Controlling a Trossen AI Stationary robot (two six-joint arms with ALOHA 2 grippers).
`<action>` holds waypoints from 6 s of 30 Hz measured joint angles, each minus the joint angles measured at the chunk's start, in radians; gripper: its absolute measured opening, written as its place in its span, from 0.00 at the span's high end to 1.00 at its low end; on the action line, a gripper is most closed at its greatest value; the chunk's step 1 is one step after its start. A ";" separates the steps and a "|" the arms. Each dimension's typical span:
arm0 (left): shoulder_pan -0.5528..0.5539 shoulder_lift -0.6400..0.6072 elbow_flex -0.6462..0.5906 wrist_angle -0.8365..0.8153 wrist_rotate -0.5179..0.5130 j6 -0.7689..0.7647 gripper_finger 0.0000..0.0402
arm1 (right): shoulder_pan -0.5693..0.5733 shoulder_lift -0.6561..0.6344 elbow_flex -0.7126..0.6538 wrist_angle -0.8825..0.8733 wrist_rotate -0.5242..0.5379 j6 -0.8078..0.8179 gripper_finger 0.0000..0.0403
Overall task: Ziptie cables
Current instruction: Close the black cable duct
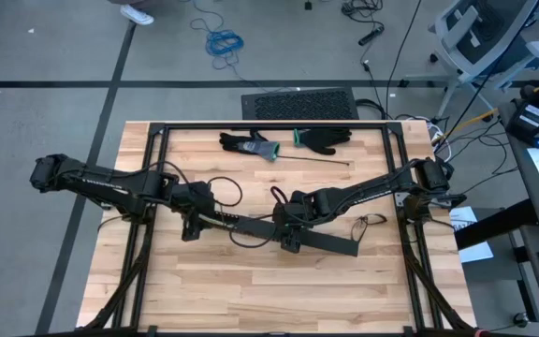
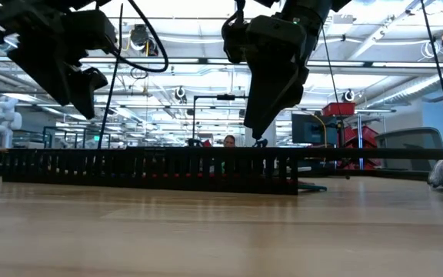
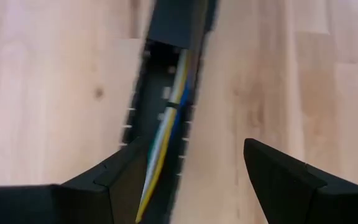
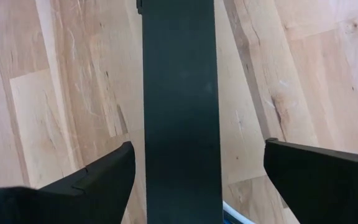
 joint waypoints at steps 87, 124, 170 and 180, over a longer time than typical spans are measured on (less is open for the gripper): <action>0.101 0.351 0.419 -0.293 -0.060 0.249 0.24 | 0.018 0.000 0.000 -0.087 0.028 -0.015 0.17; 0.302 0.389 0.015 0.000 -0.111 0.471 0.04 | 0.018 0.000 0.000 -0.081 0.027 0.058 0.17; 0.375 0.571 0.026 0.072 0.057 0.690 0.10 | 0.044 0.000 0.000 -0.074 0.018 0.113 0.17; 0.373 0.572 0.038 0.066 0.072 0.686 0.37 | 0.086 0.000 0.000 -0.077 0.018 0.160 0.17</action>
